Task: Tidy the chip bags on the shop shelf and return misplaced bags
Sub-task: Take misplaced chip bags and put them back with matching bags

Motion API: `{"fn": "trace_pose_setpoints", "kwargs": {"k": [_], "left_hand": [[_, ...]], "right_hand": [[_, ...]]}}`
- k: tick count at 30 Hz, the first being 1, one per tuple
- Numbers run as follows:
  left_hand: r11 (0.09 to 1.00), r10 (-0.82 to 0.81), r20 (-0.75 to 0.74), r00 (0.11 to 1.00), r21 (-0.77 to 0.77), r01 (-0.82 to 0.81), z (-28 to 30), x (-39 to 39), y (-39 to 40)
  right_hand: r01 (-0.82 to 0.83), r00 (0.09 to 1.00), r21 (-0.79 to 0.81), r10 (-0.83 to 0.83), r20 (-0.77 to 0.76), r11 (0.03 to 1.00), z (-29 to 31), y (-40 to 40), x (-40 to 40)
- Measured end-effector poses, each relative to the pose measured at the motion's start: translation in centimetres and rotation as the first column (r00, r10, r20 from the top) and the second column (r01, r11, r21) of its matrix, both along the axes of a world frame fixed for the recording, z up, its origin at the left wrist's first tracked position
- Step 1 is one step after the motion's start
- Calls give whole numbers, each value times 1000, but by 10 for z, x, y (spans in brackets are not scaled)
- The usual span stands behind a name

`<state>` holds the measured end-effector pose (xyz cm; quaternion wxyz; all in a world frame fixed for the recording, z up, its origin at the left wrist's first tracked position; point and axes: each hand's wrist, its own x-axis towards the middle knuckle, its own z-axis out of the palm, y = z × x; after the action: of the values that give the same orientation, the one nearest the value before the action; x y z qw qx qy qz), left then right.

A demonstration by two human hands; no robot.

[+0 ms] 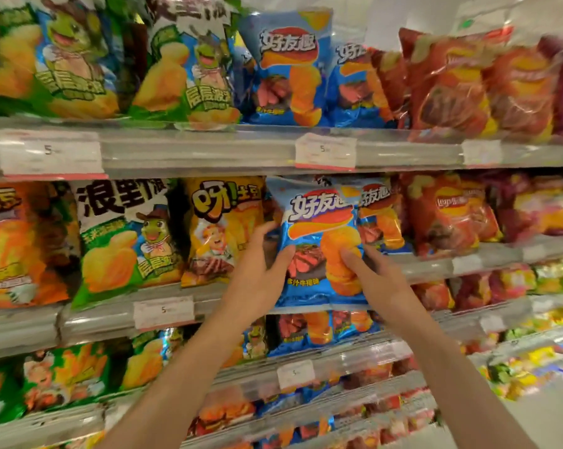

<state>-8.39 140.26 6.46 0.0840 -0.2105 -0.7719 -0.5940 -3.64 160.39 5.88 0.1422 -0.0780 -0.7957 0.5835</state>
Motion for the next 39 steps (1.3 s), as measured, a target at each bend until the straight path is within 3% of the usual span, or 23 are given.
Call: {"fn": "trace_pose_setpoints", "kwargs": {"k": [3, 8, 14, 20, 24, 26, 28, 30, 31, 35, 39], "left_hand": [[998, 56, -17, 998, -17, -57, 6, -29, 21], [998, 56, -70, 996, -22, -57, 10, -66, 53], [987, 95, -94, 991, -119, -105, -13, -90, 69], [939, 205, -50, 977, -272, -211, -34, -87, 78], [912, 259, -64, 964, -311, -266, -33, -79, 79], [855, 346, -162, 924, -351, -382, -33, -71, 83], [727, 415, -437, 798, -369, -579, -31, -66, 92], [643, 340, -659, 671, -358, -677, -26, -67, 104], [619, 283, -701, 654, -387, -683, -26, -72, 110], [437, 172, -694, 700, -583, -685, -30, -84, 127], [402, 167, -682, 712, -613, -680, -37, -87, 123]], "right_hand": [[-10, 998, 107, 16, -57, 994, 15, 17, -30], [-18, 992, 128, 33, -119, 992, 27, 36, -76], [-120, 993, 270, 121, 14, 955, 14, 50, -110], [-312, 950, 439, 282, 134, 843, 13, 77, -115], [-305, 947, 472, 318, 56, 827, 17, 107, -112], [-78, 953, 609, 239, -187, 789, 16, 125, -109], [160, 900, 728, 205, -386, 667, 9, 139, -114], [237, 898, 822, 206, -388, 518, -5, 145, -126], [213, 918, 855, 204, -342, 472, -12, 144, -131], [150, 948, 893, 196, -252, 424, -30, 140, -137], [168, 958, 897, 147, -246, 410, -32, 148, -134]]}}
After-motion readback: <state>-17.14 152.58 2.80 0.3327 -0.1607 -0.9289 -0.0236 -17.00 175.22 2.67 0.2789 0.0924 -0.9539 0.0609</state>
